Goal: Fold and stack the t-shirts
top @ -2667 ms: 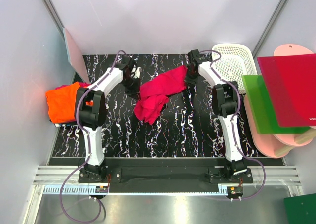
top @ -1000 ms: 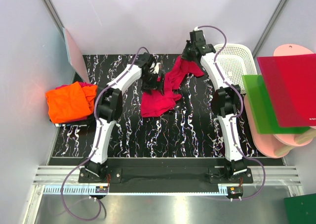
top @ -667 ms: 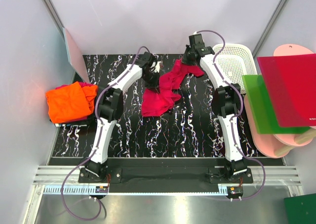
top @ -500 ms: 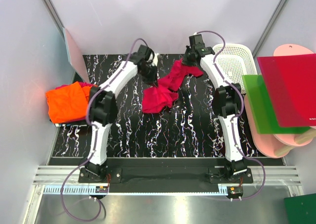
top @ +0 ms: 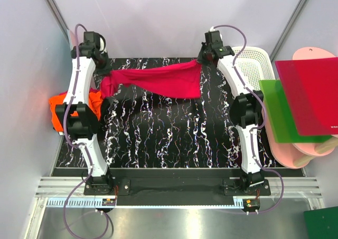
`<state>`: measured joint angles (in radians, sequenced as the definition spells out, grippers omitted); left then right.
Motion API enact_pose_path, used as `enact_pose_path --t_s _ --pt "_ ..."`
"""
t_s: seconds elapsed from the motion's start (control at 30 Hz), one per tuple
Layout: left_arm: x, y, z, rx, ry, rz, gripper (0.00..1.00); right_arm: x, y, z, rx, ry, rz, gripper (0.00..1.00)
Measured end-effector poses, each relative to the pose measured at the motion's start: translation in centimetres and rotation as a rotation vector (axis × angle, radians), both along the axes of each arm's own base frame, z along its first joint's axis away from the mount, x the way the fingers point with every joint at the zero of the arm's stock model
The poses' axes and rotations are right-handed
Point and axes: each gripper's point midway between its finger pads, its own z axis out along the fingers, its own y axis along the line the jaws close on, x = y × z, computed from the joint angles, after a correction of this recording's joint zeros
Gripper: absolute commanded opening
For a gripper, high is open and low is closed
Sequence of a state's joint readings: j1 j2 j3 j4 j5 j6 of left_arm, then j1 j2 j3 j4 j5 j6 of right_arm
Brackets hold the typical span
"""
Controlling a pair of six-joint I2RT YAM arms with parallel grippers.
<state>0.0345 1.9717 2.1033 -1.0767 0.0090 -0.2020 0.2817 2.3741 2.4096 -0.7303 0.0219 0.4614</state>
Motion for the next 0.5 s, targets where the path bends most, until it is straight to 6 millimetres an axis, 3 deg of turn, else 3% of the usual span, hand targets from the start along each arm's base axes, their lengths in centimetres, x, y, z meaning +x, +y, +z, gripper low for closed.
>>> enact_pose_path --t_s 0.27,0.5 --pt "-1.2 -3.2 -2.0 -0.019 0.079 -0.095 0.0 -0.8 -2.2 6.7 -0.03 -0.121 -0.03 0.0" --pt "-5.8 -4.2 -7.5 -0.081 0.262 -0.132 0.0 -3.0 -3.3 6.7 -0.041 -0.081 -0.027 0.0"
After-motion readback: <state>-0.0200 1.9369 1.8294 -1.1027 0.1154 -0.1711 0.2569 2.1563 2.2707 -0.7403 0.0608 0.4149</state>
